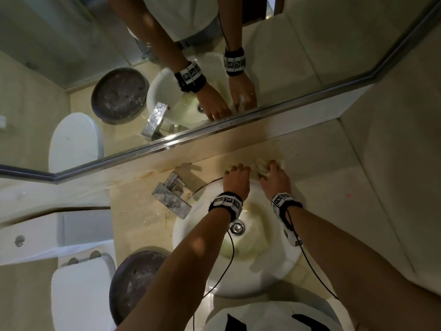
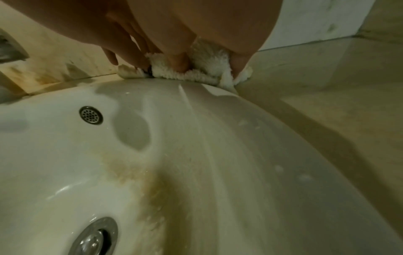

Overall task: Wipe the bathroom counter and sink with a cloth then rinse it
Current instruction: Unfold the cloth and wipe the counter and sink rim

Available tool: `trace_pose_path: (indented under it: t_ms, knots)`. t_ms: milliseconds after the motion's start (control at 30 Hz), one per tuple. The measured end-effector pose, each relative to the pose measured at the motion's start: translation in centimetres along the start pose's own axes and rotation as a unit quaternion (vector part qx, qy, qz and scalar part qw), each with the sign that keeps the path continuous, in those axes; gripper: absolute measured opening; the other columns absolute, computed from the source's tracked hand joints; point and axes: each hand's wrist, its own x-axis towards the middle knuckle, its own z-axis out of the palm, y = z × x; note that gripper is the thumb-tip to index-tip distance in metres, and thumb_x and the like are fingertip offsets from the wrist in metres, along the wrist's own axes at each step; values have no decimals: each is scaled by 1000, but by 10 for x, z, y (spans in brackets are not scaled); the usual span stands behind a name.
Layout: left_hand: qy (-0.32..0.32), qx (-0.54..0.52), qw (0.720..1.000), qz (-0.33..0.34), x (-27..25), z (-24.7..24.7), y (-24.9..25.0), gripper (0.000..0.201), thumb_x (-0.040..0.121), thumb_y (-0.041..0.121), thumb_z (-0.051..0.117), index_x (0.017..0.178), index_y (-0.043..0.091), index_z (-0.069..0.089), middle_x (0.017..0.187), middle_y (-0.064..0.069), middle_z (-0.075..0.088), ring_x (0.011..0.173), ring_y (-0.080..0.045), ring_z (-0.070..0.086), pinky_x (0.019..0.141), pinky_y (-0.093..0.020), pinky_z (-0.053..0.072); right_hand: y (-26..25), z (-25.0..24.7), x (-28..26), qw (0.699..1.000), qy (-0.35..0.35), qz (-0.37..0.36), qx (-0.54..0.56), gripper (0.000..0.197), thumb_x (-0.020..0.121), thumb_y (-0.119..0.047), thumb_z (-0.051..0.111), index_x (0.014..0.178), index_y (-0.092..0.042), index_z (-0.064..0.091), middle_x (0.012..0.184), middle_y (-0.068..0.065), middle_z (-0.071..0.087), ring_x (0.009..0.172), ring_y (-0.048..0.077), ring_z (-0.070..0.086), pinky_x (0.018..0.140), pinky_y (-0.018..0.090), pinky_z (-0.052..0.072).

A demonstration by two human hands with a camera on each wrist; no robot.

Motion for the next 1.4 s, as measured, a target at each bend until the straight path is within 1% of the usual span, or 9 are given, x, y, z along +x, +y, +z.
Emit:
trace_pose_path:
  t_ms: [133, 300, 567, 733, 800, 967, 1133, 1300, 1400]
  knots:
    - [5, 9, 999, -40, -4, 0, -29, 44, 86, 8, 58, 128, 16, 53, 126, -5, 54, 117, -27, 52, 90, -41, 47, -24, 10, 12, 998, -38, -39, -6, 35, 84, -15, 71, 113, -10, 52, 110, 14, 66, 94, 36, 66, 76, 39, 53]
    - [-11, 8, 995, -97, -18, -2, -66, 52, 81, 17, 71, 129, 16, 52, 124, -7, 56, 113, -29, 55, 88, -43, 50, -60, 36, 20, 991, -69, -116, -11, 32, 86, -15, 72, 110, -5, 54, 103, 17, 66, 85, 36, 67, 68, 32, 47]
    - [-27, 24, 987, -154, -32, -6, -84, 38, 92, 14, 55, 129, 11, 50, 125, -11, 55, 114, -33, 56, 87, -43, 52, -96, 60, 22, 976, -142, -158, -45, 45, 86, -15, 68, 127, -6, 52, 115, 17, 63, 100, 35, 62, 79, 34, 48]
    - [-41, 27, 986, -157, -39, -12, -88, 31, 89, 11, 56, 121, 11, 55, 117, -11, 61, 108, -32, 60, 84, -42, 55, -104, 45, 18, 967, -186, -160, -65, 30, 82, -12, 70, 96, -14, 44, 87, 11, 63, 75, 28, 59, 65, 26, 37]
    - [-53, 33, 986, -153, -44, -14, -87, 32, 88, 11, 58, 120, 11, 55, 117, -12, 61, 108, -32, 60, 85, -41, 55, -103, 38, 12, 968, -194, -145, -63, 35, 80, -16, 72, 93, -17, 40, 80, 5, 58, 72, 26, 58, 62, 26, 39]
    - [-73, 51, 988, -127, -63, -7, -76, 43, 90, 8, 56, 132, 11, 47, 126, -12, 58, 113, -32, 59, 86, -42, 54, -96, 19, -7, 962, -212, -168, -45, 35, 80, -25, 77, 92, -19, 44, 83, 1, 58, 73, 25, 56, 63, 29, 41]
    - [-41, 37, 994, -93, -67, -3, -45, 46, 89, 6, 55, 134, 9, 43, 130, -12, 51, 112, -29, 57, 79, -36, 52, -64, -5, -22, 976, -145, -158, -27, 37, 79, -28, 77, 90, -21, 42, 85, -1, 57, 72, 22, 53, 58, 28, 35]
    - [0, 7, 999, -43, -49, -21, -2, 54, 77, -5, 64, 126, 7, 45, 123, -10, 49, 110, -29, 53, 76, -34, 53, -25, -30, -18, 993, -20, -117, 5, 33, 84, -24, 74, 103, -15, 50, 104, 8, 59, 96, 28, 54, 71, 35, 45]
    - [-4, 19, 1000, -23, -35, -26, 12, 52, 79, -4, 62, 127, 8, 45, 129, -11, 48, 117, -31, 50, 89, -39, 51, -6, -34, -9, 998, -4, -61, -10, 48, 87, -21, 71, 128, -10, 49, 131, 13, 56, 121, 34, 50, 89, 42, 48]
